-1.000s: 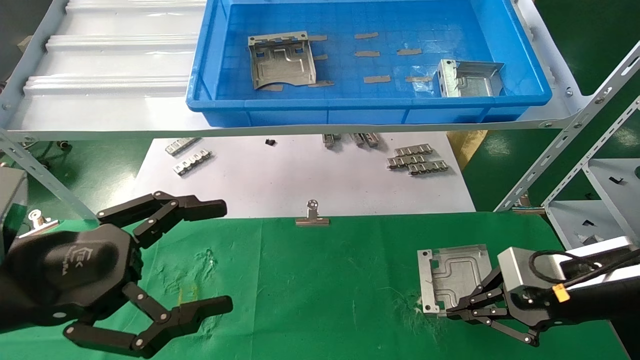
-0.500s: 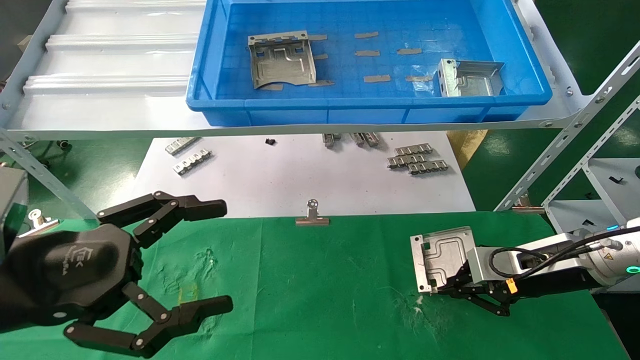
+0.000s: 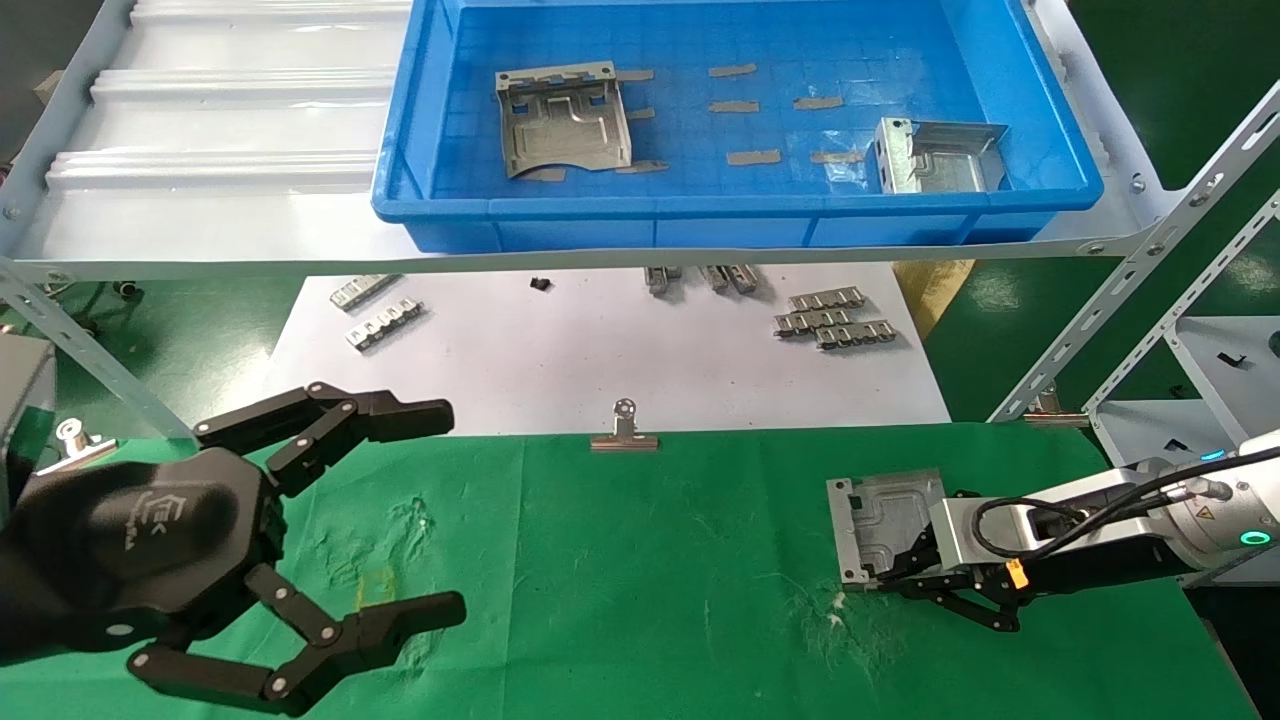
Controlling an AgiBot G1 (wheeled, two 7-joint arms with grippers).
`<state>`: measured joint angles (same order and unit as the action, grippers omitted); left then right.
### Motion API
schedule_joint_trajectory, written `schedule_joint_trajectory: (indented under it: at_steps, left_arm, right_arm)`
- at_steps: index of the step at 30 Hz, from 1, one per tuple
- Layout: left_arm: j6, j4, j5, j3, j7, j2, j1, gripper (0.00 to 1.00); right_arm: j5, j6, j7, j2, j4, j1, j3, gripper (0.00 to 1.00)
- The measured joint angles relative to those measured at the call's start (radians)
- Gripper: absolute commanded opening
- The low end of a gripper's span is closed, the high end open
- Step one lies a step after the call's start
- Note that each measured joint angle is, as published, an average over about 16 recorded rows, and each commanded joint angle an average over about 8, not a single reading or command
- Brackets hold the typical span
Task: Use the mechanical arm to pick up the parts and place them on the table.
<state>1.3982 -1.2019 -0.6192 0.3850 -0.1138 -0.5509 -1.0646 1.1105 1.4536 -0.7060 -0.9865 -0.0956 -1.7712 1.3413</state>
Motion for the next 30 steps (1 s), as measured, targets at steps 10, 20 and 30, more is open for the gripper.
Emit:
schedule_joint_trajectory:
  at_steps: [10, 20, 30]
  left_arm:
    - [0.0, 0.0, 0.0, 0.0, 0.0, 0.0, 0.0, 1.0]
    - [0.0, 0.0, 0.0, 0.0, 0.0, 0.0, 0.0, 1.0]
    - [0.0, 0.0, 0.0, 0.0, 0.0, 0.0, 0.0, 1.0]
  right_arm:
    - [-0.025, 0.056, -0.018, -0.001, 0.043, -0.016, -0.017, 1.0]
    - [-0.133, 0.143, 0.072, 0.041, 0.055, -0.002, -0.086, 1.0]
    - [-0.17, 0.153, 0.106, 0.055, 0.047, 0.014, -0.111, 1.0]
